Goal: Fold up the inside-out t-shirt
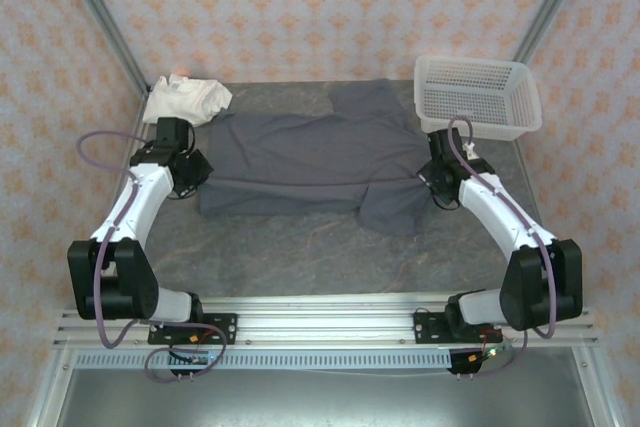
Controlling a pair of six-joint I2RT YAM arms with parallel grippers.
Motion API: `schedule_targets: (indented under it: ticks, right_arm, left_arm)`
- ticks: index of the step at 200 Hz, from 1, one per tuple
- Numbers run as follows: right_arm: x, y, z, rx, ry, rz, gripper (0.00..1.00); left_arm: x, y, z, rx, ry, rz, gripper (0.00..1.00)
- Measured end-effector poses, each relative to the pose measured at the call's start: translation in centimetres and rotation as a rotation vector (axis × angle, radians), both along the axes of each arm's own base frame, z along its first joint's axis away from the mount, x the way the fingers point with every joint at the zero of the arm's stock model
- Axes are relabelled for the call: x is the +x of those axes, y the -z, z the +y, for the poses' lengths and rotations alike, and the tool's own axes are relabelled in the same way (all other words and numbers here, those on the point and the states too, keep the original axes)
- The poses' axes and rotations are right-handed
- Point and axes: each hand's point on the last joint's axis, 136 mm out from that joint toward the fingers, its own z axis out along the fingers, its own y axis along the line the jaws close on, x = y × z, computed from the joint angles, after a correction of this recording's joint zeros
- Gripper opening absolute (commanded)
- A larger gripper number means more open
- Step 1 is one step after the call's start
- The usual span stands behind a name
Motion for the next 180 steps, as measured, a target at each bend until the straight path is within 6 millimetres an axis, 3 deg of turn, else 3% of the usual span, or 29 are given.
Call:
schedule_targets:
  ticks: [53,106,167,180]
  right_arm:
    - [2.0,0.8,-0.7,-0.005,0.01,0.009,0.0]
    - [5.6,2.4,0.2,0.013,-0.022,0.029,0.0]
    - [7.7,7.1,1.0,0.022,-0.052,0.105,0.0]
    - [8.0,7.7,1.1,0.02,-0.06,0.113,0.07]
  left_arm:
    - [0.1,4.8,1.1,0.039,-0.03,0.153,0.0]
    - [0.4,6.3,1.3,0.042,-0.04,0.183,0.0]
    - [1.4,7.9,1.5,0.039,-0.06,0.194,0.0]
    - [1.6,8.3,1.6,0.04,-0.072,0.198,0.11]
